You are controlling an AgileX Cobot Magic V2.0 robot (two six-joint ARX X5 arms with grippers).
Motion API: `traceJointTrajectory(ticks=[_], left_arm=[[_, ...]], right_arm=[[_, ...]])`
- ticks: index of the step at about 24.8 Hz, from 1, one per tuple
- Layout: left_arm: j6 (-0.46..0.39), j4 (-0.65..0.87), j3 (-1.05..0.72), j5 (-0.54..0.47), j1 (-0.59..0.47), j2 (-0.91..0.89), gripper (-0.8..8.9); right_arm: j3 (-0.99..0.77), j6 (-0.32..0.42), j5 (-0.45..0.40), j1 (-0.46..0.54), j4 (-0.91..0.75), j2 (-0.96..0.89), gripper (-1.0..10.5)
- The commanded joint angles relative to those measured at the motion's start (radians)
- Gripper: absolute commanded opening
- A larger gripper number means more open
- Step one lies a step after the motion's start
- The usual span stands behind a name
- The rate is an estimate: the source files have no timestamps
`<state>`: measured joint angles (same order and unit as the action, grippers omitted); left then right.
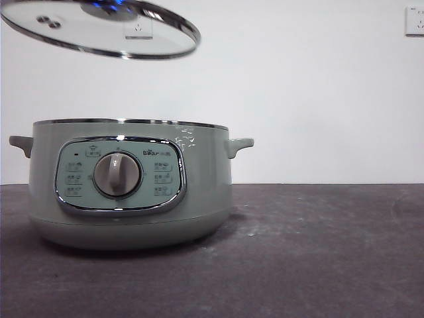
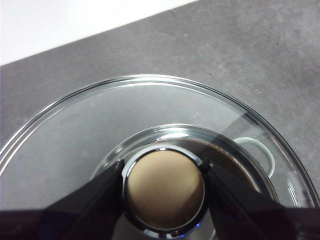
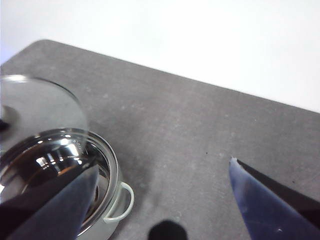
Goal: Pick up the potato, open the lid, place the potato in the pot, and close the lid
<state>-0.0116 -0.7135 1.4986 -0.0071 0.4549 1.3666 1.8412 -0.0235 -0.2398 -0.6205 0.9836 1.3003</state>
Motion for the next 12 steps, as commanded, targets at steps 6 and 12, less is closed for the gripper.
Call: traceJointTrajectory(ticks=[6, 12], left_arm=[[0.063, 0.217, -0.142, -0.008, 0.031, 0.013, -0.09], [0.085, 0.338, -0.270, -0.019, 0.031, 0.013, -0.09]], right_arm=[[-0.002, -0.012, -0.003, 0.000, 0.011, -0.008, 4.4], [-0.002, -0.012, -0.003, 0.000, 0.018, -0.007, 4.4]])
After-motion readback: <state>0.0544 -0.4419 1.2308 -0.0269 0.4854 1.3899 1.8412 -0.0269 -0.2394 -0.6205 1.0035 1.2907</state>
